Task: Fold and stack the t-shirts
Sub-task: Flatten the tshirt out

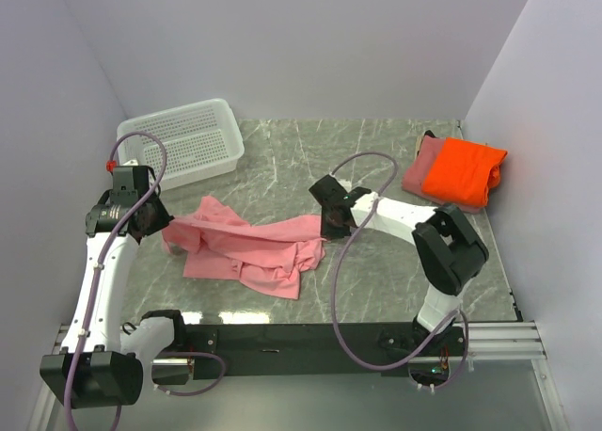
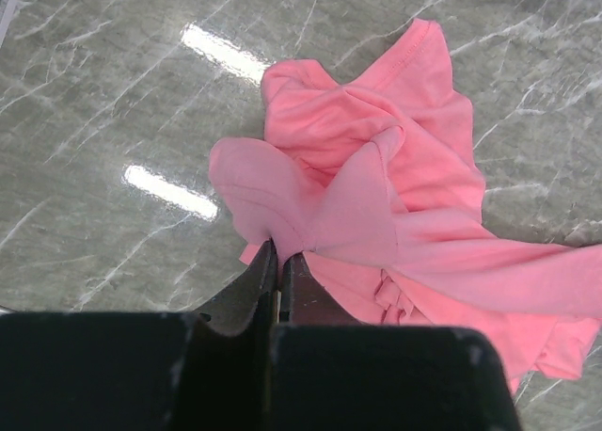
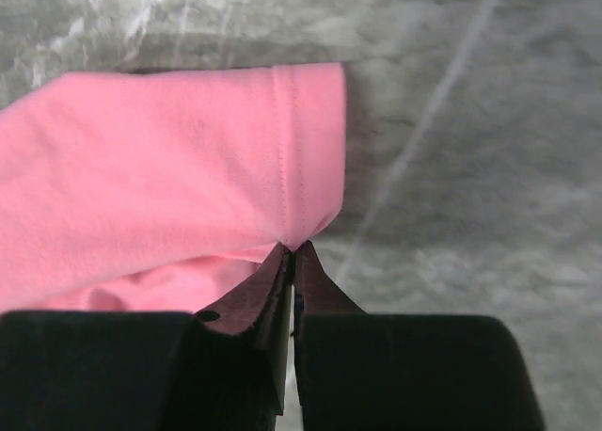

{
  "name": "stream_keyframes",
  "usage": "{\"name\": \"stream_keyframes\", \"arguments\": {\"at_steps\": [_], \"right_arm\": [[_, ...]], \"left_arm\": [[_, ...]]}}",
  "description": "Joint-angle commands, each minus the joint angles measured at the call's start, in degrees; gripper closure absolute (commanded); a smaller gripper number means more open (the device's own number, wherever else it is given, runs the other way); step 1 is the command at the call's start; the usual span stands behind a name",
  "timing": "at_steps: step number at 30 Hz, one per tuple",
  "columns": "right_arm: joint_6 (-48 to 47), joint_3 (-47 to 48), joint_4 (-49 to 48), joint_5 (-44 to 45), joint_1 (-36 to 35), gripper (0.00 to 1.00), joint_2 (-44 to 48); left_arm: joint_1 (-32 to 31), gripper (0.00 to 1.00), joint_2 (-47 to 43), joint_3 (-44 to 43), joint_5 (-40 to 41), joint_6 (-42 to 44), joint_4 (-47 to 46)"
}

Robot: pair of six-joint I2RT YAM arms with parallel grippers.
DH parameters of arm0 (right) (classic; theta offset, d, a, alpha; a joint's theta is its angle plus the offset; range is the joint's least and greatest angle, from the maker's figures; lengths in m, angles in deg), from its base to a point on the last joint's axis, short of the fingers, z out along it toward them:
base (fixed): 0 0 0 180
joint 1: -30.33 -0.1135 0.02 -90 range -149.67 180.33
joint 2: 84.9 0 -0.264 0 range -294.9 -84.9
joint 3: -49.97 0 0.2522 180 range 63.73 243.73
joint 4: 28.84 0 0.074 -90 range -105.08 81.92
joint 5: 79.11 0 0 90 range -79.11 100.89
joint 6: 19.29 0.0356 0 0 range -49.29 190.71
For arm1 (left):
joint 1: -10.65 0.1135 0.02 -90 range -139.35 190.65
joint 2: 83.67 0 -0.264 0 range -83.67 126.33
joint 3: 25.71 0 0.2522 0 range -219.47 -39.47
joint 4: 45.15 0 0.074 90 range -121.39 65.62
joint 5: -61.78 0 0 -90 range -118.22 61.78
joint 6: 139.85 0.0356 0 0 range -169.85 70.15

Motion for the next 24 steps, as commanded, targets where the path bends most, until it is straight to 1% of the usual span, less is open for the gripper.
{"name": "stream_keyframes", "arguments": {"at_steps": [1, 5, 6, 7, 10, 13, 16, 17, 19, 20, 21, 22, 23, 24], "right_arm": [[0.04, 0.78, 5.11, 4.05, 0.49, 0.96, 6.65], [-0.49, 2.37, 9.24, 6.25, 0.66, 0.96, 11.49], [-0.58, 2.89, 9.94, 6.43, 0.75, 0.96, 13.24], [-0.75, 3.07, 11.17, 6.78, 1.01, 1.0, 14.12], [-1.54, 4.65, 13.45, 7.22, 1.98, 1.0, 17.73], [-3.91, 8.69, 16.18, 9.06, 3.29, 1.0, 20.72], [-7.86, 15.8, 19.0, 10.65, 6.19, 1.0, 21.95], [-8.92, 19.99, 19.61, 10.83, 6.98, 1.0, 21.78], [-12.17, 24.41, 20.93, 10.83, 9.78, 1.0, 21.34], [-13.05, 26.78, 21.28, 10.83, 10.67, 1.0, 20.91], [-14.97, 31.5, 22.16, 10.74, 12.25, 1.0, 19.86], [-15.86, 33.98, 22.86, 10.74, 12.87, 1.0, 19.15], [-16.74, 38.88, 23.48, 10.74, 13.4, 1.0, 17.84], [-18.23, 41.28, 24.44, 10.65, 13.84, 1.0, 17.22]], "left_arm": [[0.2, 0.99, 0.25, 0.4, 0.28, 0.42, -1.83], [0.29, 1.0, 0.6, 0.48, 0.19, 0.42, -2.27], [0.29, 0.99, 0.69, 0.48, 0.28, 0.33, -2.36], [0.21, 0.99, 0.77, 0.48, 0.28, 0.33, -2.27], [0.21, 0.99, 0.51, -0.13, -0.07, 0.16, -2.8], [0.29, 0.99, 0.07, -2.58, -1.74, -0.55, -4.29], [0.21, 0.99, 0.86, -8.37, -3.32, -2.21, -6.48], [0.2, 1.0, 1.39, -9.87, -3.93, -2.39, -7.88], [0.2, 0.99, 3.75, -13.38, -4.38, -2.83, -8.86], [0.2, 0.99, 4.81, -17.67, -4.73, -2.75, -9.04], [0.2, 0.99, 7.25, -19.97, -5.86, -2.22, -9.3], [0.2, 0.99, 8.41, -25.04, -6.4, -2.04, -9.3], [0.2, 0.99, 9.47, -27.62, -7.19, -1.69, -9.39], [0.29, 1.0, 11.48, -30.16, -8.41, -0.82, -9.48]]}}
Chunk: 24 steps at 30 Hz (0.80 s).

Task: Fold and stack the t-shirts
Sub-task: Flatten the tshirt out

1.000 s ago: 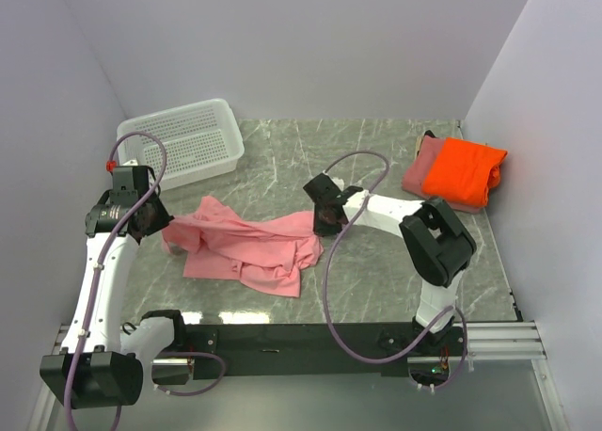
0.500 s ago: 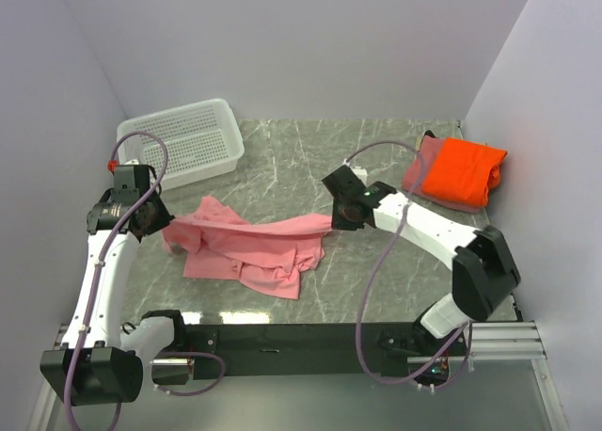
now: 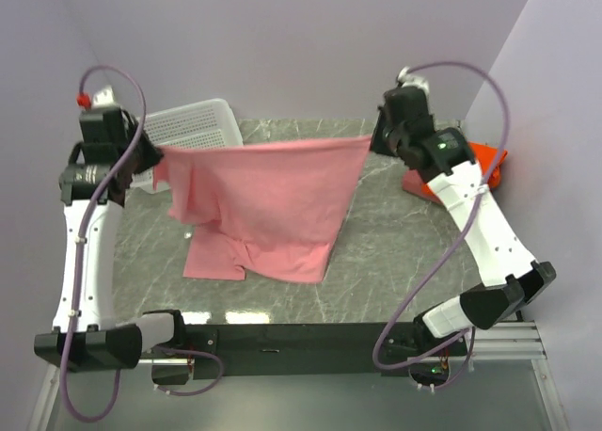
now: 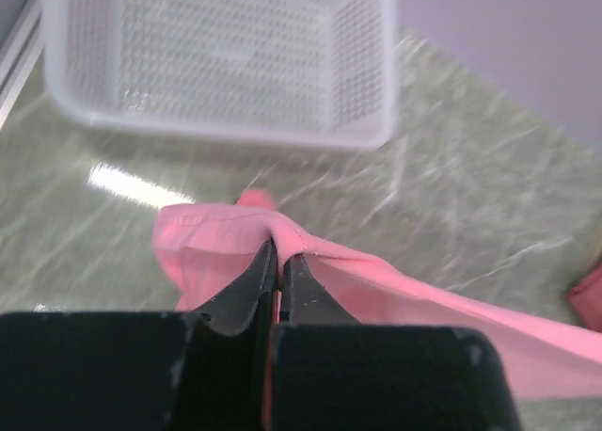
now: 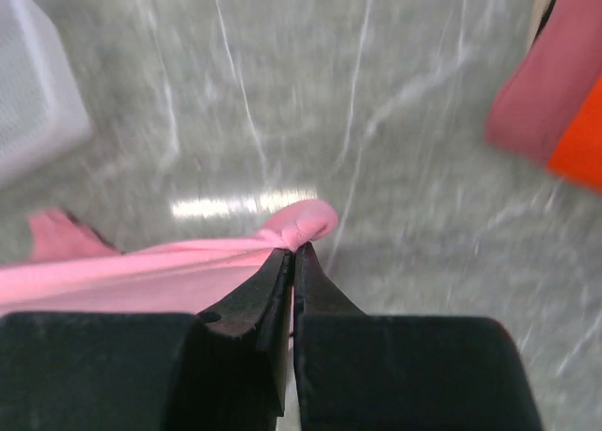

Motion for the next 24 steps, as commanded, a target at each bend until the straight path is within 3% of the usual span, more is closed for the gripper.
{"name": "stream_keyframes", "arguments": {"at_steps": [1, 5, 8, 17, 24], "right_arm": [[-6.9, 11.24, 3.88, 2.74, 2.26, 1.0, -1.72], [-9.45, 23.18, 6.43, 2.04, 2.53, 1.0, -2.87], [-10.59, 26.37, 7.84, 0.11, 2.35, 1.0, -0.33], [-11.57, 16.89, 10.47, -9.64, 2.18, 1.0, 19.0], [-10.86, 23.03, 20.93, -13.69, 2.17, 1.0, 27.19]], "left_arm": [[0.12, 0.99, 3.78, -13.16, -3.83, 1.44, -4.37], [-1.99, 1.0, 6.07, -19.71, -5.68, 1.88, -4.1], [-2.87, 0.99, 4.5, -20.59, -8.06, 0.39, -4.19], [-12.01, 0.99, -5.95, -23.67, -5.6, 0.92, 6.07], [-12.1, 0.99, -11.95, -28.93, -7.61, 0.83, 12.5]]}}
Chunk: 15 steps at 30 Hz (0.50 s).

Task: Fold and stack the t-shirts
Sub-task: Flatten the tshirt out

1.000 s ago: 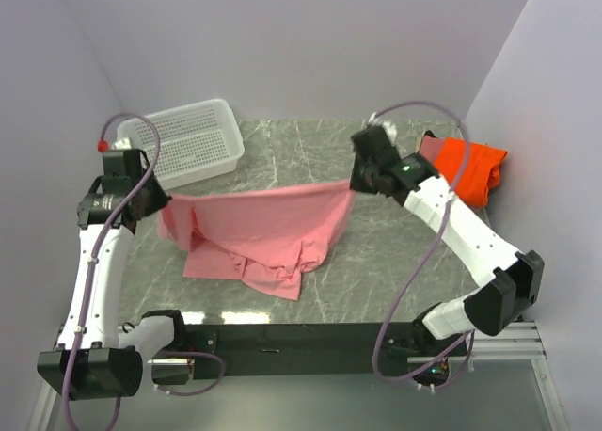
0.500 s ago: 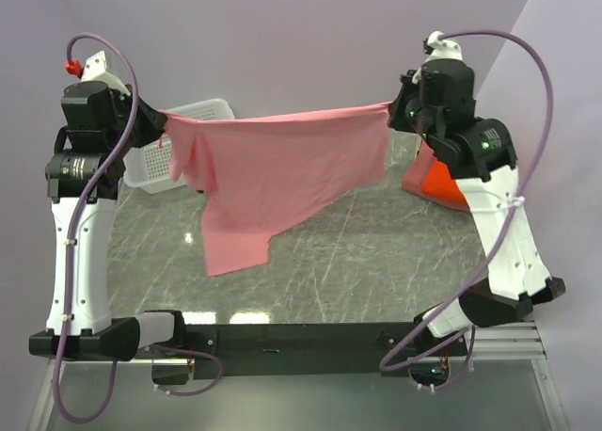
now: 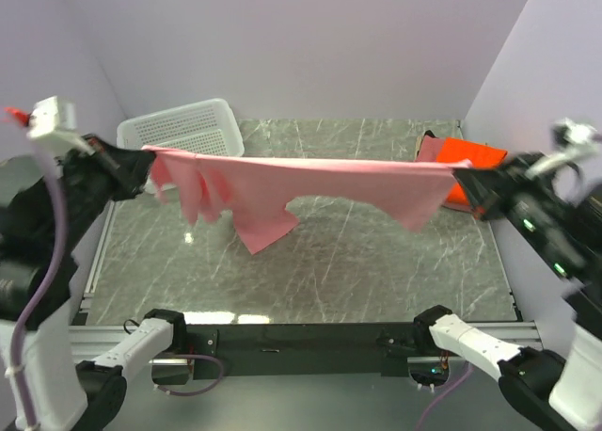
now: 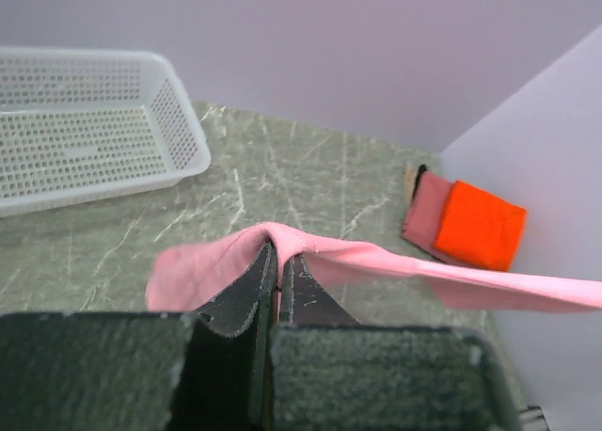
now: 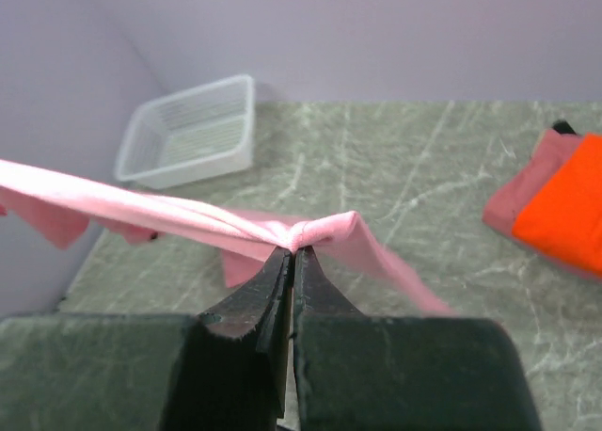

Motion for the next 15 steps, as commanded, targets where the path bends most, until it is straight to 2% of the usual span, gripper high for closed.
{"name": "stream_keyframes", "arguments": {"at_steps": [1, 6, 9, 11, 15], "right_arm": [[-0.21, 5.87, 5.59, -3.22, 0.32, 1.0, 1.77], [2.51, 9.76, 5.78, -7.26, 0.32, 1.0, 4.15], [3.3, 10.38, 4.02, -7.63, 0.23, 1.0, 4.85], [3.04, 9.68, 2.27, -6.66, 0.32, 1.0, 4.5], [1.81, 4.33, -1.42, -0.61, 0.23, 1.0, 4.06]], "left_arm": [[-0.01, 0.99, -1.13, -7.12, -1.49, 0.48, 2.83], [-0.01, 0.99, -1.13, -13.98, -6.06, 0.83, 4.15], [-0.01, 1.0, -0.95, -15.14, -7.39, 0.74, 3.36], [-0.01, 0.99, -1.21, -13.13, -8.18, 0.74, 0.73], [0.07, 0.99, -2.09, 0.71, -10.11, 0.3, -7.26]]}}
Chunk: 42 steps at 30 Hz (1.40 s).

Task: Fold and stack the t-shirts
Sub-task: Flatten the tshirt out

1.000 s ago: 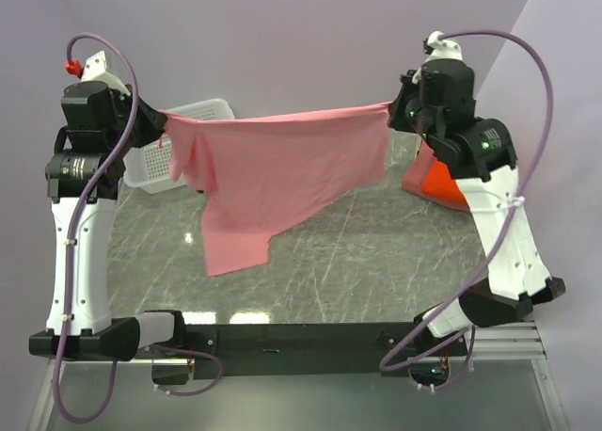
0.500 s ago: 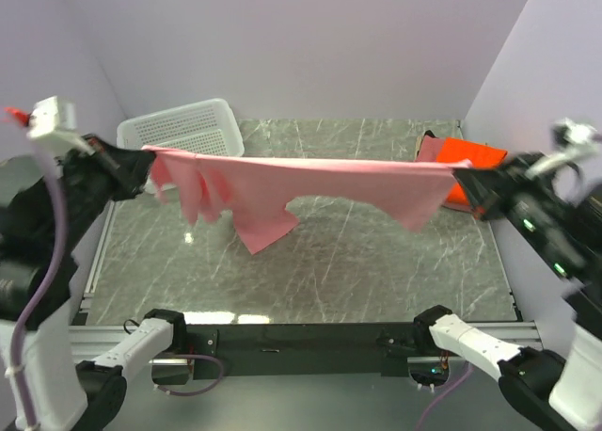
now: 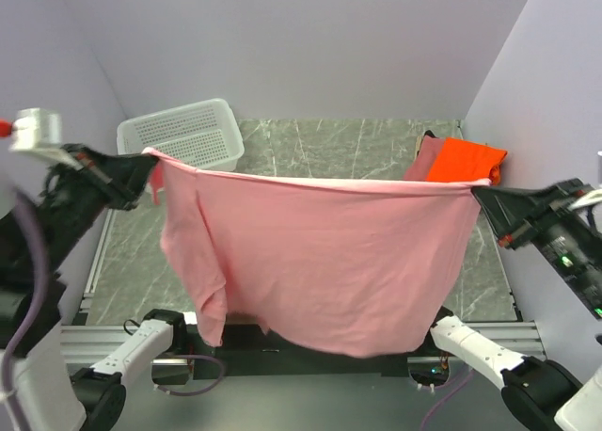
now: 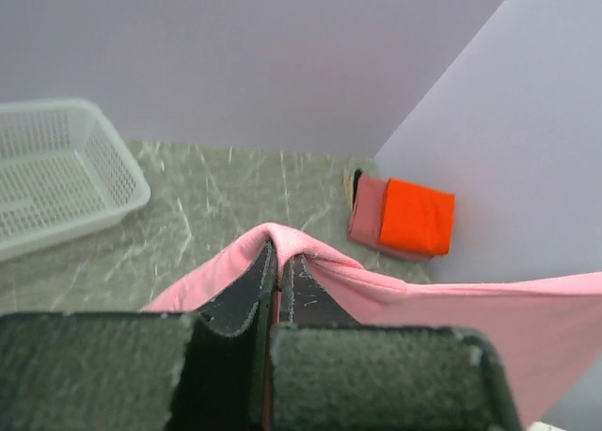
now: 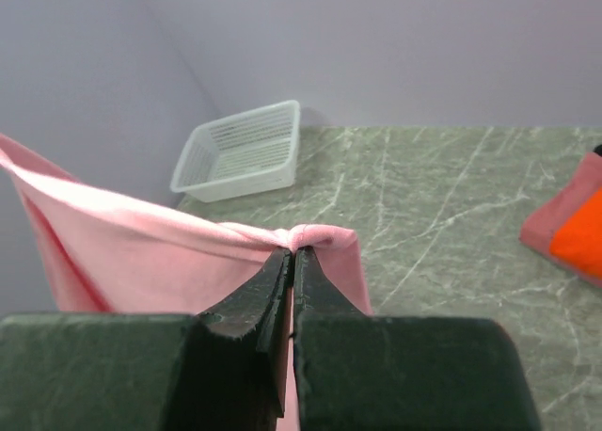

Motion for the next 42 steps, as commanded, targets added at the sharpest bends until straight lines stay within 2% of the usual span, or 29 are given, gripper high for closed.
{"name": "stream_keyframes", "arguments": {"at_steps": [1, 4, 8, 11, 14, 18, 20, 25, 35, 42], "right_arm": [[-1.71, -5.79, -5.3, 6.24, 0.29, 1.0, -1.84], [-3.38, -12.38, -9.6, 10.2, 0.3, 1.0, -3.24], [-7.95, -19.87, -17.32, 14.59, 0.56, 1.0, -6.75], [-9.89, -21.55, -20.93, 16.62, 1.61, 1.0, -10.79], [-11.2, -18.58, -22.61, 16.71, 3.63, 1.0, -15.1], [-12.61, -10.23, -22.01, 16.19, 5.92, 1.0, -20.46], [-13.31, -4.52, -20.87, 16.19, 6.36, 1.0, -23.1], [-13.76, 4.46, -17.53, 15.75, 6.45, 1.0, -24.26], [-12.44, -1.16, -12.17, 12.05, 6.45, 1.0, -8.89], [-9.81, 2.78, -5.75, 13.46, 6.45, 1.0, -0.88]], "left_arm": [[0.18, 0.99, 1.32, 9.45, -3.22, 0.28, -8.16], [0.1, 0.99, 3.95, 16.06, -5.95, 0.54, -14.85], [-0.34, 1.0, 11.83, 16.86, -5.19, 5.09, -17.58], [-1.39, 0.99, 18.16, 12.83, -3.25, 8.7, -17.15], [-2.63, 0.99, 24.05, 4.93, -0.69, 10.99, -16.27], [-4.29, 1.0, 30.57, -9.64, 0.71, 12.49, -14.16], [-4.91, 0.99, 31.46, -12.22, 0.81, 12.32, -15.56], [-5.79, 1.0, 28.66, -12.15, -1.48, 10.74, -20.13], [-6.14, 0.99, 14.69, -8.46, -7.1, 8.9, -22.69], [-6.14, 0.99, 4.84, -5.29, -10.97, 2.93, -21.36]]}}
